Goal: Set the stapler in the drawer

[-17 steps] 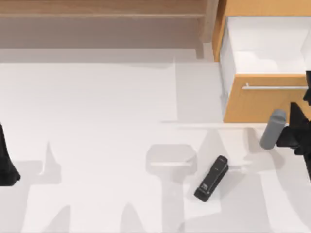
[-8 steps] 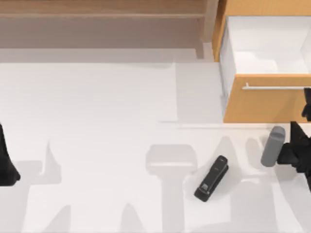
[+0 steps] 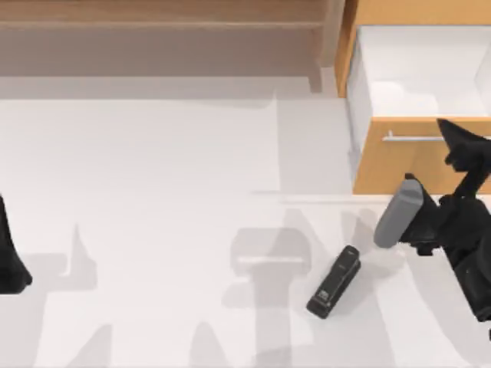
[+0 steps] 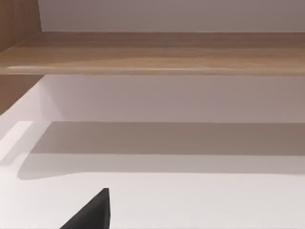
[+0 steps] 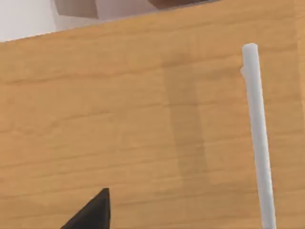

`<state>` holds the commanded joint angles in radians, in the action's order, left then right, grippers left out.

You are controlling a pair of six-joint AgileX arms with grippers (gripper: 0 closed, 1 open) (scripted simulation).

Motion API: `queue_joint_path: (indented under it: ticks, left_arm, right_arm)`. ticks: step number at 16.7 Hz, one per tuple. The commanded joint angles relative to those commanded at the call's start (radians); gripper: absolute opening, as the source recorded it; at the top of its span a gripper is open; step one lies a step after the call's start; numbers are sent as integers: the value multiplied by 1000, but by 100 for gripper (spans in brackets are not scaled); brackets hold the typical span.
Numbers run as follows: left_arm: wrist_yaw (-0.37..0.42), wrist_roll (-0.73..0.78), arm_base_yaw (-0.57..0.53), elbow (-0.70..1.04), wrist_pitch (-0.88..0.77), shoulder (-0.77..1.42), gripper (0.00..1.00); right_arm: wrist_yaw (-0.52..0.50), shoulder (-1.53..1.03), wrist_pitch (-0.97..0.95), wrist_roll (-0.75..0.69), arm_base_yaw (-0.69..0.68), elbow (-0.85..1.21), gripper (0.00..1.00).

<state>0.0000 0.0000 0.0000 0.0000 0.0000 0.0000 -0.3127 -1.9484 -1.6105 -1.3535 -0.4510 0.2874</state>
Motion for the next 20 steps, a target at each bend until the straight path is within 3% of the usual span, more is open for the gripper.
queue_joint_path:
  ticks: [7,20]
  left_arm:
    - [0,0,0,0,0,0,100]
    - [0,0,0,0,0,0,100]
  right_arm:
    - [140,126,528,582,-172,276,100]
    - [294,115,1945,1978,-252,856,100]
